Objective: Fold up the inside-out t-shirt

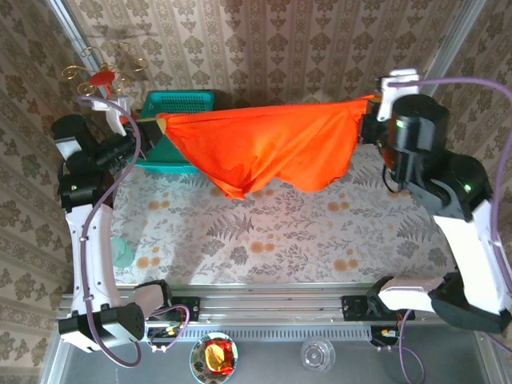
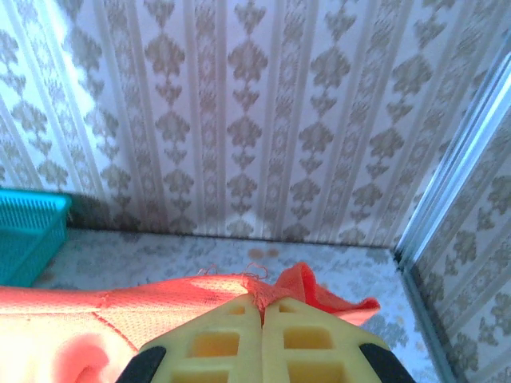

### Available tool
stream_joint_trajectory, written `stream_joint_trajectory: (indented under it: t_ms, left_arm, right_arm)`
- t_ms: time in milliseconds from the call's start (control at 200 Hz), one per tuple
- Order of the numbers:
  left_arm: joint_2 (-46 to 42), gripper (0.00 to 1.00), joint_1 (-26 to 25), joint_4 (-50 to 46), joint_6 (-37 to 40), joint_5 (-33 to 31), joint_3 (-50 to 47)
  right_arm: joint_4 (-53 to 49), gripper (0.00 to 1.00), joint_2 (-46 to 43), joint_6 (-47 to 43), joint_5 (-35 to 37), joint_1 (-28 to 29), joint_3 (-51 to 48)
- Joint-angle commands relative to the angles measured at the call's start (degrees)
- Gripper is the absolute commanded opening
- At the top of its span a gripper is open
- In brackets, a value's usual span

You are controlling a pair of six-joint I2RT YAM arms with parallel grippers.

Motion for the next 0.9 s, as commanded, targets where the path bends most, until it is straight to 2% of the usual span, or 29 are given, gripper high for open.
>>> stream_joint_trajectory:
  t_ms: [0,140,250,325,485,605,665,775,895]
  left_arm:
    - [0.65,0.00,0.68,6.88,-6.92,3.66,-5.87]
    - [2.44,0.00,-4.41,8.37,-7.13,3.54,-13.83]
    - [5.18,0.01,-9.88,8.91,-4.80,0.39,-20.22]
    - [9.88,0.02,-12.87,11.10,-4.07,-1.17,-22.96]
    - [22.98,0.04,-16.42,13.28,-2.29,-3.01,-20.74]
    - [29.52,0.16,-18.13,14.15,-2.01,-4.67,-17.89]
    - [31.00,0.26,-18.77,14.40,-1.98,-5.99,-17.19]
    - [30.39,0.39,-19.32,15.42,-2.21,-8.96,-18.52]
    - [27.76,0.45,-19.96,16.32,-3.02,-10.91,-22.26]
  right_arm:
    - [6.04,0.00,-4.90,-3.98,10.85,-1.25,-4.01]
    - [0.63,0.00,-1.80,0.05,8.80,-2.55,-8.89]
    - [-1.93,0.00,1.11,6.85,-1.02,-7.51,-16.59]
    - [-0.10,0.00,3.63,9.98,-7.92,-11.85,-23.38]
    - [1.96,0.00,11.10,13.86,-17.31,-19.66,-32.02]
    - [4.81,0.00,12.77,14.79,-21.54,-22.51,-36.29]
    - [5.57,0.00,12.75,15.27,-23.24,-23.53,-37.56]
    - [6.09,0.00,12.25,15.50,-24.41,-24.60,-38.69]
    - [6.04,0.00,11.98,15.38,-25.13,-25.09,-39.09]
